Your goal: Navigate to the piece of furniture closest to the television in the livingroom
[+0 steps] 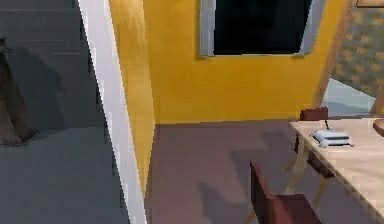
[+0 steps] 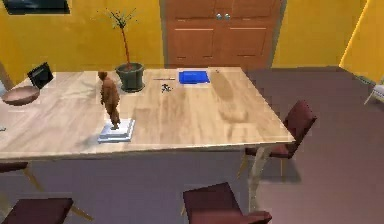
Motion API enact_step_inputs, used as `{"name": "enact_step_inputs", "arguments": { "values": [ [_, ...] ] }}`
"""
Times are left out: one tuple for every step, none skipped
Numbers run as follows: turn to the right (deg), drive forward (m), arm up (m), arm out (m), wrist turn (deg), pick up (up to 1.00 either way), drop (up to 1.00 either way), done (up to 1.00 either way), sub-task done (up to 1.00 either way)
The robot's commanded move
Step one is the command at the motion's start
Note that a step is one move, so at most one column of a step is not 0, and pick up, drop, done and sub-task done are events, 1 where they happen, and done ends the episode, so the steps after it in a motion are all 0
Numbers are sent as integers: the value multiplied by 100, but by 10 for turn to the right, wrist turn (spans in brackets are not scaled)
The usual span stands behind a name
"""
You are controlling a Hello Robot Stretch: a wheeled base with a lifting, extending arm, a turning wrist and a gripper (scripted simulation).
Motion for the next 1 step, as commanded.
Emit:
{"name": "enact_step_inputs", "arguments": {
  "values": [
    [0,55,0,0,0,0,0,0,0]
  ]
}}
